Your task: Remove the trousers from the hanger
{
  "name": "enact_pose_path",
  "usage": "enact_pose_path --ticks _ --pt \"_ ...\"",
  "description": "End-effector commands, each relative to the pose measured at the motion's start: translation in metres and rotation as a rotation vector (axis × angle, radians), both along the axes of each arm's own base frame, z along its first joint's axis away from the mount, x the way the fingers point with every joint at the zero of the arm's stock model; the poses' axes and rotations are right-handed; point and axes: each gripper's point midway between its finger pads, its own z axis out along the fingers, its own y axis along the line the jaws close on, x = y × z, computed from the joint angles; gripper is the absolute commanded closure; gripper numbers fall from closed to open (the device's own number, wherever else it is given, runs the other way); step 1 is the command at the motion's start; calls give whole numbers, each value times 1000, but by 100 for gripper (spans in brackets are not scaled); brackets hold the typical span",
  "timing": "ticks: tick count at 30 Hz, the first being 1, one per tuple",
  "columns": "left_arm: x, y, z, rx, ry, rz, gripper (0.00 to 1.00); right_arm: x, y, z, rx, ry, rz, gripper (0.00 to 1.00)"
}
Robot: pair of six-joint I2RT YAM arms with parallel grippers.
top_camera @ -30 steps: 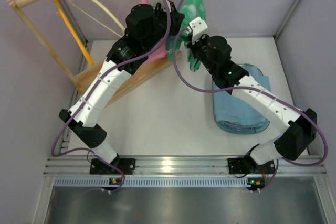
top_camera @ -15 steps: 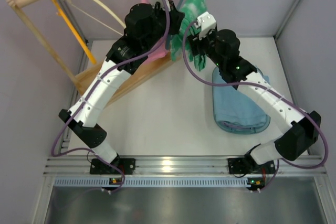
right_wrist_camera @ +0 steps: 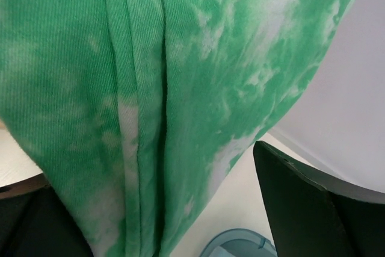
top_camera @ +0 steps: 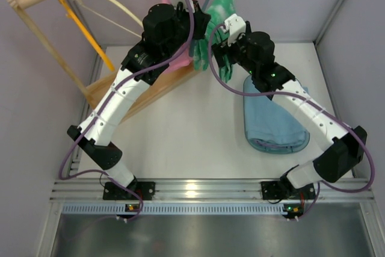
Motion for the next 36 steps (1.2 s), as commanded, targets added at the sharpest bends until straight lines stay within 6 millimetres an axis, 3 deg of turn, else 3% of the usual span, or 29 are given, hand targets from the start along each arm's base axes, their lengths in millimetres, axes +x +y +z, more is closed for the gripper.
enact_pose_path --ticks 1,5,7,8,10,11,12,14,19,21,22,27,30,36 --pt "-32 34 114 -215 -290 24 100 -9 -3 31 30 -40 43 7" --pt "-32 34 115 -221 -290 24 100 -2 -4 18 1 -9 21 12" --pt "-32 34 115 -220 -289 24 100 4 -4 13 -8 -5 -4 29" --pt "-33 34 115 -222 -290 21 100 7 -8 12 -14 -12 -30 43" --pt "-33 33 115 -222 -289 16 100 12 -13 14 -12 -34 -66 58" --pt "-33 33 115 -222 -290 15 100 17 -22 19 -9 -59 -124 68" --pt "-33 33 115 -221 -289 18 100 20 -26 24 1 -76 -159 87" --pt "-28 33 109 -207 -281 35 100 25 -43 44 48 -124 -278 100" --pt "-14 38 92 -193 -243 104 100 19 -65 102 128 -229 -373 100" --pt "-7 39 81 -192 -211 137 100 20 -70 109 111 -228 -406 100" --pt "-2 38 72 -181 -189 150 100 17 -73 124 118 -255 -420 100" --pt "10 43 43 -153 -126 218 100 9 -83 163 173 -315 -461 100" --pt "15 35 15 -130 -71 207 100 -1 -90 191 202 -370 -475 100" --pt "27 27 -20 -141 19 226 100 -22 -108 237 352 -492 -515 100"
